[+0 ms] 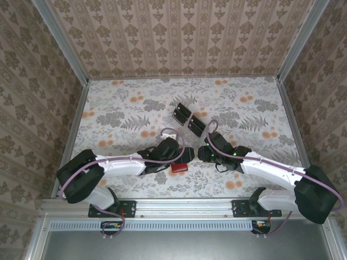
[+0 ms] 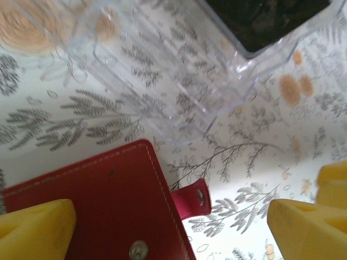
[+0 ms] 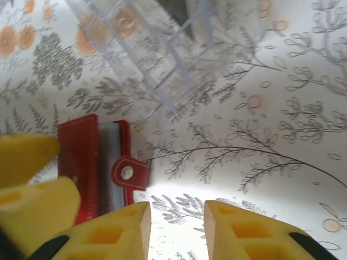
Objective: Put the credit cards into the card holder
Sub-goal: Close the card holder at the bottom-center of the table, then press the card holder at the bottom-center of the table.
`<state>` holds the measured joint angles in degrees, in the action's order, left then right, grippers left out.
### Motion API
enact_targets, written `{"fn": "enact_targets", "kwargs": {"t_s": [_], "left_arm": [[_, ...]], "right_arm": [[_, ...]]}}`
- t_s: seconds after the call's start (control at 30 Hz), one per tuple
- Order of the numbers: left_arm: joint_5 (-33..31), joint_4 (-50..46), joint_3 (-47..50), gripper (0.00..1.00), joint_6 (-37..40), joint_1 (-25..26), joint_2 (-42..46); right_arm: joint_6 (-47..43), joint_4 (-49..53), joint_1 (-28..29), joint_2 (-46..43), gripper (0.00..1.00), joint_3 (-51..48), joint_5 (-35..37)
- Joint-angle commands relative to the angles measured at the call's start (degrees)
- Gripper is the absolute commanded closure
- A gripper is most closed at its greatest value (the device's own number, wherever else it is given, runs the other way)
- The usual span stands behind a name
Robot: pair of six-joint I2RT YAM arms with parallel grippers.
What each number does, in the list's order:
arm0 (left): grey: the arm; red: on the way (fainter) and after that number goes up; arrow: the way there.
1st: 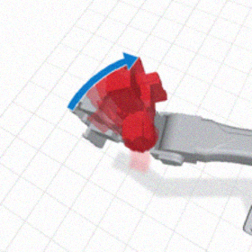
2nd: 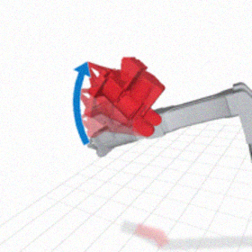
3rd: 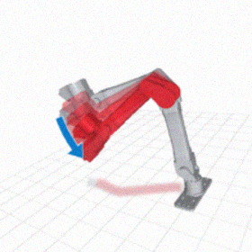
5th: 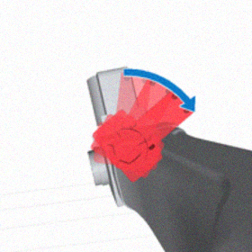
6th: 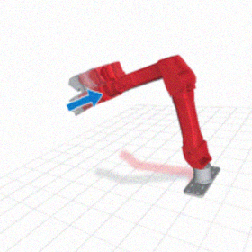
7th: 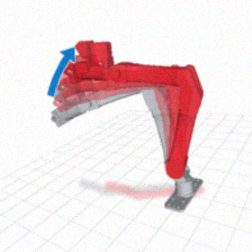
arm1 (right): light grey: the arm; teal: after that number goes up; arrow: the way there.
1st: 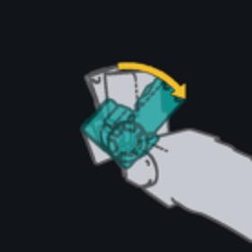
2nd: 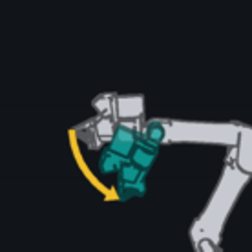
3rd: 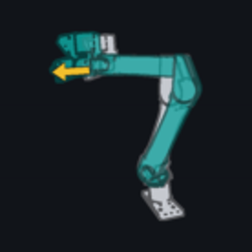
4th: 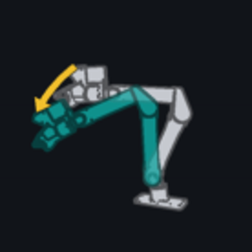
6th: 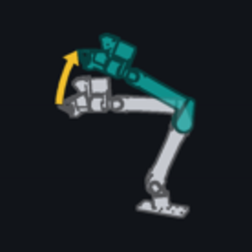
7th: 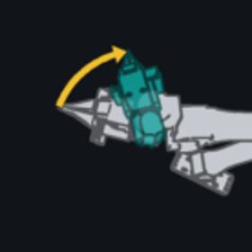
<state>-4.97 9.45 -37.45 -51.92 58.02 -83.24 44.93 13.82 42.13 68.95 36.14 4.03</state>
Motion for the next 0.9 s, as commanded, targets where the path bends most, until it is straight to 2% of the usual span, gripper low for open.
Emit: {"fn": "enact_targets", "kwargs": {"t_s": [0.0, 0.13, 0.33, 0.5, 0.87], "left_arm": [[-0.2, -5.0, -2.5, 0.0, 2.8, -2.0, 5.4], [0.2, -12.7, -2.9, 0.0, 3.9, -6.1, 10.3], [-1.0, -24.4, -2.9, 0.0, 8.8, -12.0, 14.4], [-2.6, -30.1, -1.9, 0.0, 11.7, -12.4, 16.0], [-2.6, -30.1, 5.0, 0.0, 8.4, -9.1, 19.7]], "right_arm": [[-0.3, -2.4, 1.7, 0.5, 0.76, 0.6, -4.4], [0.2, -4.0, 5.1, 3.0, 0.87, 2.3, -5.1], [0.7, -5.3, 8.2, 5.0, 0.98, 4.1, -5.1], [1.0, -5.5, 9.2, 5.4, 1.0, 4.6, -5.2], [-1.3, -6.4, 9.3, 9.7, 1.0, 7.5, -7.6]]}}
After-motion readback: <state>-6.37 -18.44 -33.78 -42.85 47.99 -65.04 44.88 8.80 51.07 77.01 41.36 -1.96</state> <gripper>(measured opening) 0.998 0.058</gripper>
